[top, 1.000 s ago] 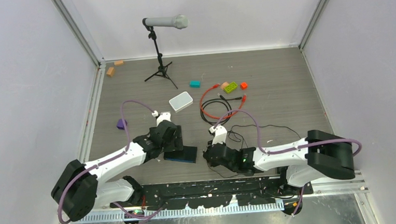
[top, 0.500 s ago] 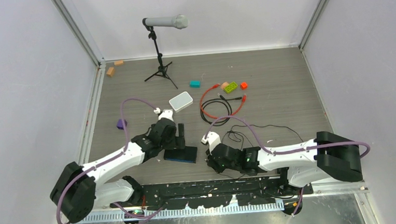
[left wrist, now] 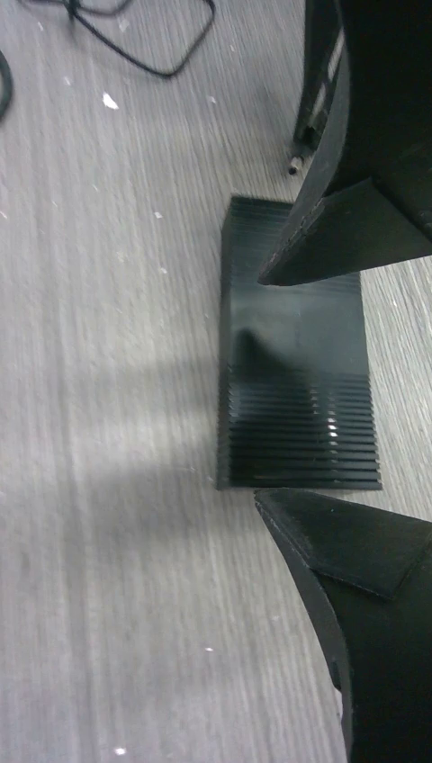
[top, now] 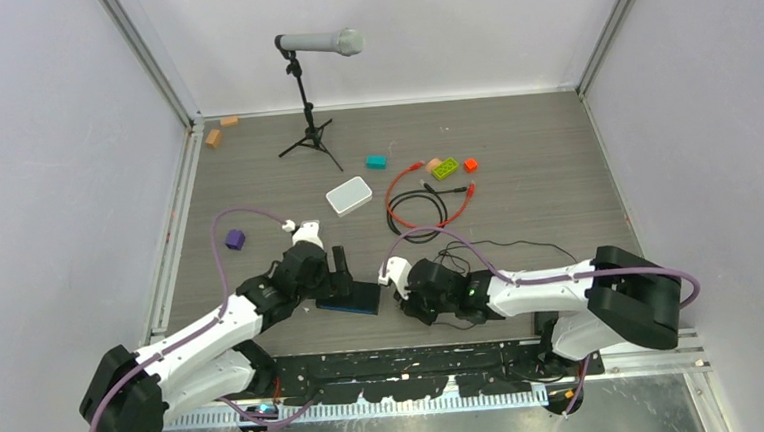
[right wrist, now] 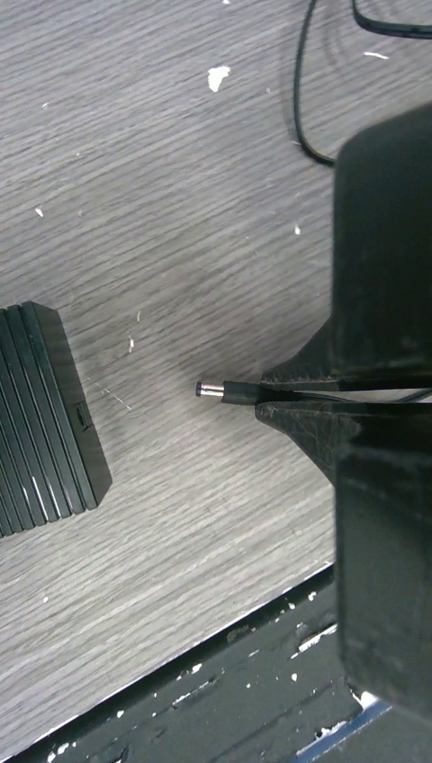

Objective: Insert the plug into the switch port
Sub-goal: Insert the power into the switch port.

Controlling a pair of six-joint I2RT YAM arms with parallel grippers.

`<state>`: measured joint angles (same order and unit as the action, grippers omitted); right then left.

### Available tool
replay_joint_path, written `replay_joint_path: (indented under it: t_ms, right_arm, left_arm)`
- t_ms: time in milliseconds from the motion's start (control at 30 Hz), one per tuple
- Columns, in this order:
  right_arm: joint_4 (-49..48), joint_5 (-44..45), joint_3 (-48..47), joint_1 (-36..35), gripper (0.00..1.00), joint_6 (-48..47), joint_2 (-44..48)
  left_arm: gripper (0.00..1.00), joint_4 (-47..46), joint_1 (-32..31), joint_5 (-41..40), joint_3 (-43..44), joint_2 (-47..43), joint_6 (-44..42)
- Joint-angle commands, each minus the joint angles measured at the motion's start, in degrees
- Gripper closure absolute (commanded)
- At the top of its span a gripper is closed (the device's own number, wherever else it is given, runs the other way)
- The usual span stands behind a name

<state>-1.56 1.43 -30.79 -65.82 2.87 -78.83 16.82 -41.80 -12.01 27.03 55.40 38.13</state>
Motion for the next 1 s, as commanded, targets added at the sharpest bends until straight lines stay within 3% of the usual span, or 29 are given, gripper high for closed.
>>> replay_joint_path:
  t_ms: [0,200,567,967]
  right_arm:
    - [-0.6,-7.6,-3.8,2.1,1.0,-7.3,-3.2]
    - [-1.8,-11.8,-5.5,2.4,1.0,-10.3,-7.5]
    - [-5.1,-9.5,-4.6,2.5,1.0,-10.0,-8.1]
    - [-4.9,-8.4,-5.5,3.5,0.99,-7.8,-7.0]
  left_arm:
    - [0.16,-3.4,1.1,1.7,-4.5,-2.3,3.9]
    - [0.17,-7.2,5.2,8.3,-6.2,-1.1,4.2]
    - [0.2,-11.3,10.0,16.0,-8.8,-0.7,4.2]
    - [0.21,-9.2,11.4,16.2,-8.8,-3.2,1.3]
